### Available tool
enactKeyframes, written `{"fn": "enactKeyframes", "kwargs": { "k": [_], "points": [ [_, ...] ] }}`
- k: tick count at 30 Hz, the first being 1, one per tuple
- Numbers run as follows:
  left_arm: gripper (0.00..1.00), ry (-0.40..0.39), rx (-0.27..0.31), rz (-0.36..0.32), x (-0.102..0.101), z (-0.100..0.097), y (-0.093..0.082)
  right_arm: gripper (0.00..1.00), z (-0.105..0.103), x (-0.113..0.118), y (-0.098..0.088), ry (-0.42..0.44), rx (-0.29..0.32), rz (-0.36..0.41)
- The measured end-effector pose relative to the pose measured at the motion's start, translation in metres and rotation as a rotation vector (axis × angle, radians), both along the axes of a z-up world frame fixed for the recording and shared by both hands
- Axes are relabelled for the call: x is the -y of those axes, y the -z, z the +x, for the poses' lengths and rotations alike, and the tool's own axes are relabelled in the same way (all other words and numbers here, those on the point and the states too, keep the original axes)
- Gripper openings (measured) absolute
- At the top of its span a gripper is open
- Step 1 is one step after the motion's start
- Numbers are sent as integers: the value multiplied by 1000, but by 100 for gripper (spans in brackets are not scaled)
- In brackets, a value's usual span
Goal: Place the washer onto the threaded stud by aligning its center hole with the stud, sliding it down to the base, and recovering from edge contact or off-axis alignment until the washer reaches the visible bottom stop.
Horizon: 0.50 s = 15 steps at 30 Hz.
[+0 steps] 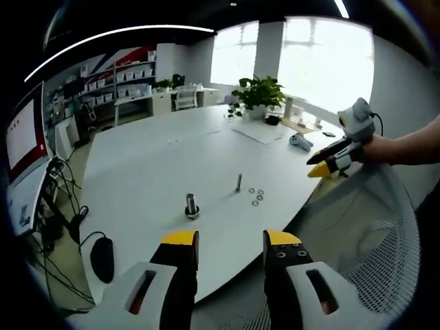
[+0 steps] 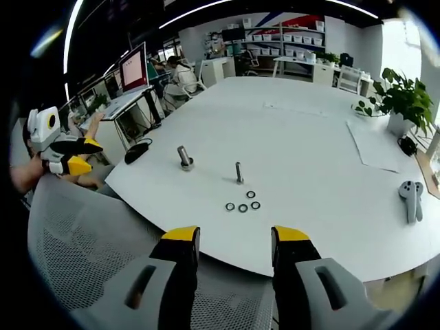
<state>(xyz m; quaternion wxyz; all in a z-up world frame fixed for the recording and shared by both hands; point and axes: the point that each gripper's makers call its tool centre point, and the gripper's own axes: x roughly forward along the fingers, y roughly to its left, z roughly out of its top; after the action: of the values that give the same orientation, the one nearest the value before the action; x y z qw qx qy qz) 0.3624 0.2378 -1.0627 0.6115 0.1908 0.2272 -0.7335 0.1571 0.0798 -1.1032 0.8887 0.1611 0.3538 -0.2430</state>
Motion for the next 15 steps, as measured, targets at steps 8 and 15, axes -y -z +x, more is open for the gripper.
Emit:
{"fn": "enactKeyframes", "kwargs": {
  "k": [8, 15],
  "points": [
    [33, 36, -5, 7, -2, -9, 2, 44, -1, 0, 3, -2, -8, 6],
    [33, 63, -30, 22, -5, -16, 9, 44, 0, -1, 4, -9, -9, 7]
  ]
}}
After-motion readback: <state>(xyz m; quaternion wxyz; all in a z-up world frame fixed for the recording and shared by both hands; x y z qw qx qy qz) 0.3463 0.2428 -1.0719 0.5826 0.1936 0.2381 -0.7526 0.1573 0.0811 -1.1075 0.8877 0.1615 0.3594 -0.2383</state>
